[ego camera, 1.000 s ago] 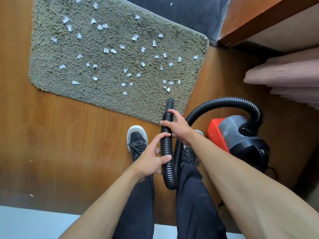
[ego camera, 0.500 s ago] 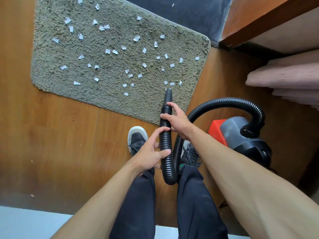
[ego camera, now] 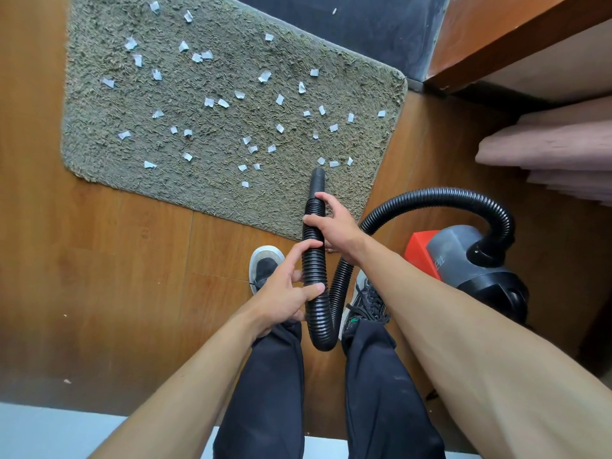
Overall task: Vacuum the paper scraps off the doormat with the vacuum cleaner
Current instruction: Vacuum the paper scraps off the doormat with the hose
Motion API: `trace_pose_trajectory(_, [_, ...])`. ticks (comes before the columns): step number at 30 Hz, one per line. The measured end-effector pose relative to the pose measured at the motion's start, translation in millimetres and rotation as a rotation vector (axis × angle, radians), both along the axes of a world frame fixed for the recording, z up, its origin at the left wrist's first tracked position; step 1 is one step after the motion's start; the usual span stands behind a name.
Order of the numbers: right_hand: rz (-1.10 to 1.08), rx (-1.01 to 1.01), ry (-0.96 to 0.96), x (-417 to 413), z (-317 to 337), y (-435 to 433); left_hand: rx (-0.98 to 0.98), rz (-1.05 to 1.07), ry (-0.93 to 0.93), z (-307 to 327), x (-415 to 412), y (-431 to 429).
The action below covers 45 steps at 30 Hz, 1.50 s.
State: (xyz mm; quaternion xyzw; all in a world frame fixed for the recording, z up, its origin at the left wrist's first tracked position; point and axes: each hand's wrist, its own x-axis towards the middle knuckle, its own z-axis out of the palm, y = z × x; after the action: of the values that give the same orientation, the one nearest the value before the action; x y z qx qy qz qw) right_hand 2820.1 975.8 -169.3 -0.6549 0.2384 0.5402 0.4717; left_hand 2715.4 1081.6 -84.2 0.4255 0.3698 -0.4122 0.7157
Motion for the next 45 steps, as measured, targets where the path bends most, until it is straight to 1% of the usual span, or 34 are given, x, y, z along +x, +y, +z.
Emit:
trace_pose_trajectory(4, [-0.026,-0.002,-0.042,2,-2,1,-0.017,-0.007,-0.020,0,3,3])
trace_pose_trajectory(11, [-0.018,-0.013,-0.067,10,-5,13,0.022,-0.063,-0.052,-4,11,15])
trace_pose_trajectory(15, [-0.056,-0.023,-0.045,9,-2,14,0.035,-0.089,-0.053,-4,12,21])
trace_pose_trajectory(19, [-0.114,-0.029,-0.022,7,1,4,-0.001,-0.112,-0.049,-1,17,18])
trace_pose_trajectory(24, [-0.165,-0.067,-0.042,9,0,-8,-0.022,-0.114,-0.050,-1,23,10])
trace_pose_trajectory(35, [-0.285,-0.093,-0.070,12,-4,-7,0.033,-0.245,-0.085,-3,40,17])
trace_pose_trajectory(45, [-0.296,-0.056,-0.049,32,-5,-5,0.028,-0.214,-0.050,5,63,20])
